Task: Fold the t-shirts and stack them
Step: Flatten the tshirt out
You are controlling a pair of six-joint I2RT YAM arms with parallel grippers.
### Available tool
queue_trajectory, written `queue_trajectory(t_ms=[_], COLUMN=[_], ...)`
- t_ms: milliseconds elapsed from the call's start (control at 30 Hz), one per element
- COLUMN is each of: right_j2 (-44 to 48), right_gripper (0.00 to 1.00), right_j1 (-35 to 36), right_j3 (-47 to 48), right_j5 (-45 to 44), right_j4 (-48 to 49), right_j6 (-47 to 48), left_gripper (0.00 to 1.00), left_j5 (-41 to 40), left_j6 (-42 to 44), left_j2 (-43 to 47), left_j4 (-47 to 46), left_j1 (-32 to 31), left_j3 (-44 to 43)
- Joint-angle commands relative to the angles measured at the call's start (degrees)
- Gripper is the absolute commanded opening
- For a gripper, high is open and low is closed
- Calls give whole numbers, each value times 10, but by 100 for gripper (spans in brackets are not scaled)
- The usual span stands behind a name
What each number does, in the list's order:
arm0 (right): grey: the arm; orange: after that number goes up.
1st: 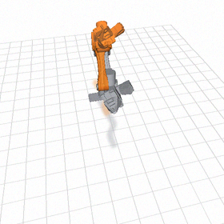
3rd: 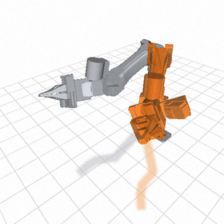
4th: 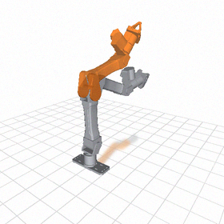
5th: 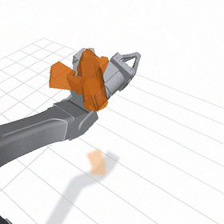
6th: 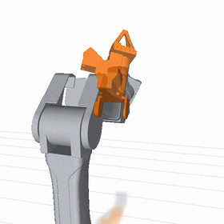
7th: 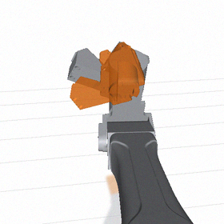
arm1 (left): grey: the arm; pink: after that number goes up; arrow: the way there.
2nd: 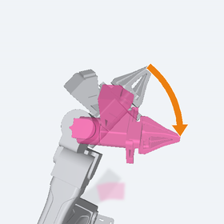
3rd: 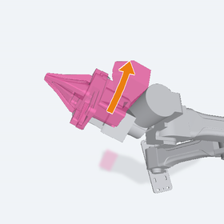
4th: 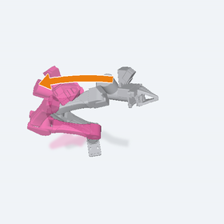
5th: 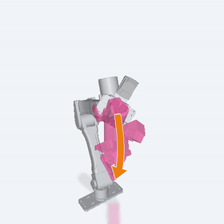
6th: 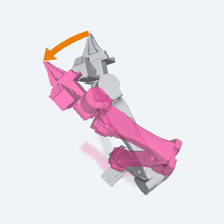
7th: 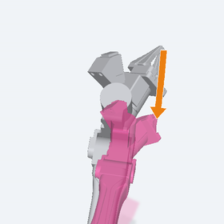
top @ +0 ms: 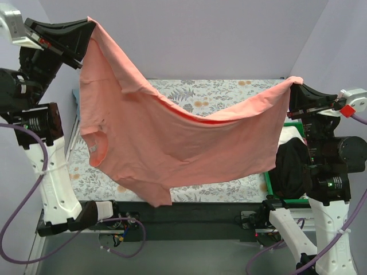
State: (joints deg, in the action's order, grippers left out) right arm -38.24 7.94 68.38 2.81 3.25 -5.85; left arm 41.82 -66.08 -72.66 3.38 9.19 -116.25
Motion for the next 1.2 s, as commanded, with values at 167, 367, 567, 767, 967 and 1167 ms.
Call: queue_trajectory(t_ms=[167, 367, 567, 767, 967, 1167], right_j2=[-153, -357, -490, -482, -459, -479], right_gripper=[1, 1, 60, 96, 95, 91], right_j1=[0, 9, 40, 56, 81, 102], right_j3=[-16, -3, 33, 12, -59, -111], right_j5=[-41, -117, -216, -205, -100, -2], right_j4=[95, 149, 153, 149, 138, 127], right_j6=[2, 2, 6, 12, -14, -58], left_gripper=[0, 8, 90, 92, 92, 92], left_j5=[12, 22, -8, -39, -129, -183], left_j6=[-66, -109, -98, -37, 24, 34], left_j2=[-227, -553, -681, -543, -416, -333], left_j4=[-90, -108, -101, -148, -154, -152], left_j1=[1, -8, -24, -51, -109, -130], left_j3=[22, -141, -156, 28, 250, 412])
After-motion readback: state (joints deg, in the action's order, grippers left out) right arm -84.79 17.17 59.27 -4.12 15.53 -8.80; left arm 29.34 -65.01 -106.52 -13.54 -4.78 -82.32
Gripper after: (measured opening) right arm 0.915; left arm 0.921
